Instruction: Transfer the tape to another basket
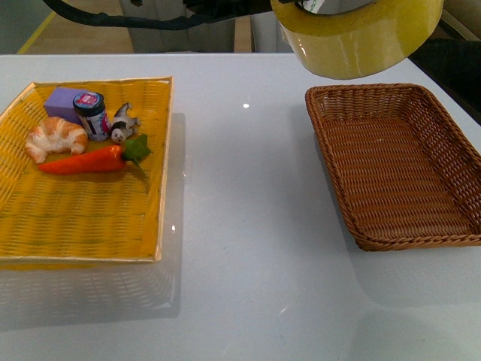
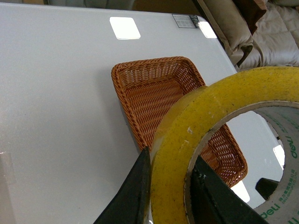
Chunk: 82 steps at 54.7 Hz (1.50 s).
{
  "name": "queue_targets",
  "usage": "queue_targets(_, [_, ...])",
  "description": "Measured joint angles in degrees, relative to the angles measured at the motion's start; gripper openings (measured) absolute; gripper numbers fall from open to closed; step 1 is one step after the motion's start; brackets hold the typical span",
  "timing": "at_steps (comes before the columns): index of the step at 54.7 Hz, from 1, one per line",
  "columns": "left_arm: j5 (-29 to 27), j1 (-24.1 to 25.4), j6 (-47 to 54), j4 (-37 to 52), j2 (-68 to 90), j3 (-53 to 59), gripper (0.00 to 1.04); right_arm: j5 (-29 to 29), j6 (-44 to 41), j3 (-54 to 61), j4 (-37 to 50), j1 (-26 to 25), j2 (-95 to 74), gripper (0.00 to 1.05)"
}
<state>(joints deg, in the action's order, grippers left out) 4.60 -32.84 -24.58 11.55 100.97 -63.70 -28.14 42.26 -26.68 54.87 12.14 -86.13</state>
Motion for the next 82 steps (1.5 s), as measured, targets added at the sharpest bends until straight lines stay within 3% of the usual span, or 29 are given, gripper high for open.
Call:
queue_targets(14, [0.33,0.07,-0.11,-0.13,0.00,0.00,0.16,0.04,0.11,-1.46,0.22,0.00,-1.99,0.95])
queue_targets(29, [0.79,0.28,-0.61,-0.33,-0.09,0.00,0.16,0.83,0.74,-3.08,0.07,0.11,-2.56,0.52])
queue_targets(39, [1.14,0.48,-0.68,-0.33,-0.15,0.00,0.15,1.11,2.21,-3.21,0.07,0.17,-2.58,0.48])
queue_targets(51, [1.20,0.59,-0.81,-0.22,-1.27,0.00,0.45,1.70,2.14,-2.60,0.07,0.22,-2.54,0.47])
queue_targets(60, [0.90,0.83,-0.79,0.70,-3.37,1.09,0.81,1.75,2.14,-2.49,-0.68,-0.66,-1.90,0.47])
queue_targets(66, [-0.20,1.40,-0.11,1.60,-5.44,2.84,0.97,1.70,2.16,-2.49,-1.05,-2.19,-1.79,0.47])
queue_targets(82, [-2.54,5.84,2.86,6.01,-12.81,9.16,0.96,0.68,2.29,-1.60,-1.01,-7.76,-1.95,0.47])
